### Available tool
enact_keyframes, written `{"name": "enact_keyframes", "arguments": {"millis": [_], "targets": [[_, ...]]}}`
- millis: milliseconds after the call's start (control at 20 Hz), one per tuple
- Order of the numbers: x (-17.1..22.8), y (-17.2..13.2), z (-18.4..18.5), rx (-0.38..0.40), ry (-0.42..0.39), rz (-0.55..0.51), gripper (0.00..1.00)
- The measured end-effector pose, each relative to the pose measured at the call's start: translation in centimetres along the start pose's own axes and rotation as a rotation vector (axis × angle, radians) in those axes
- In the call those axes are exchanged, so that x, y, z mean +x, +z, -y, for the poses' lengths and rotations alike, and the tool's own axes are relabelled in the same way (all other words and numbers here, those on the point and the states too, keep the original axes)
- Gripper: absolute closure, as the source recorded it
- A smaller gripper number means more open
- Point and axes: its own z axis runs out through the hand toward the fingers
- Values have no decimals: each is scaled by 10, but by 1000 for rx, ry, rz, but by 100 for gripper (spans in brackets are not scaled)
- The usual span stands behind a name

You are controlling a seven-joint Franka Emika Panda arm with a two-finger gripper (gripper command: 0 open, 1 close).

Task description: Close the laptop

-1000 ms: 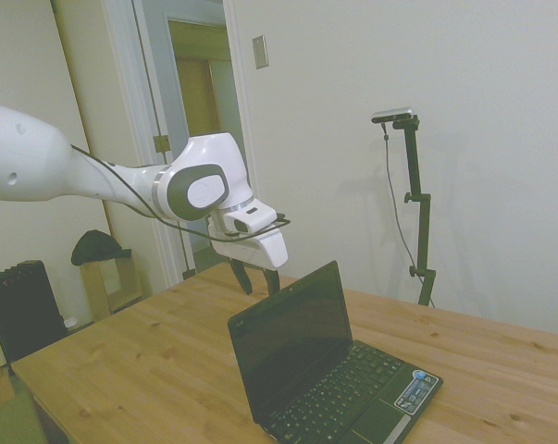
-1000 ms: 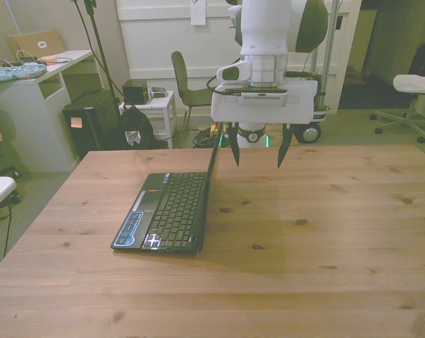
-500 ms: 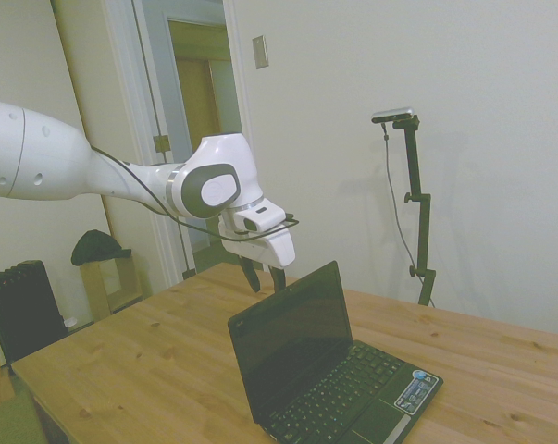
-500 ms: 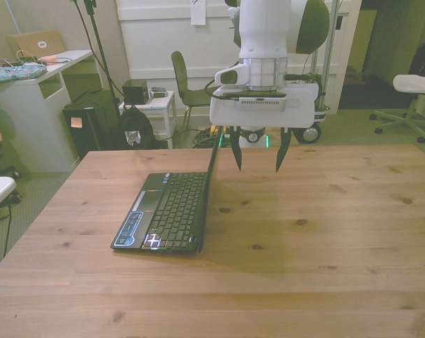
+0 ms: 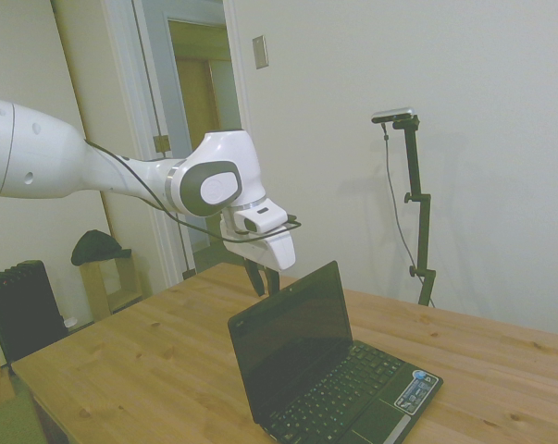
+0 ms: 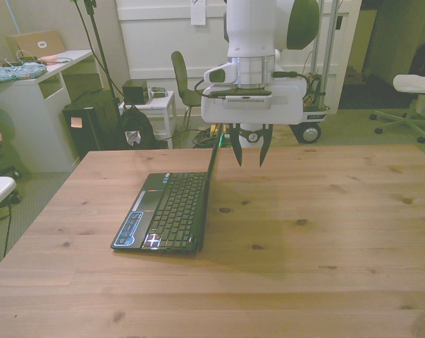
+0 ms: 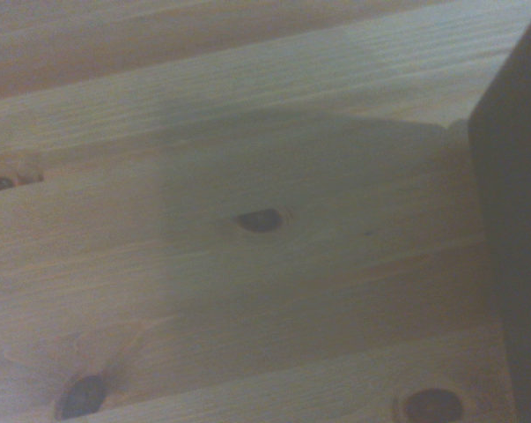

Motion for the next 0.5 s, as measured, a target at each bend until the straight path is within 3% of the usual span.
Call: {"name": "enact_keyframes", "arguments": {"millis": [500], "targets": [[22, -14, -68, -10, 95, 10, 100]]}}
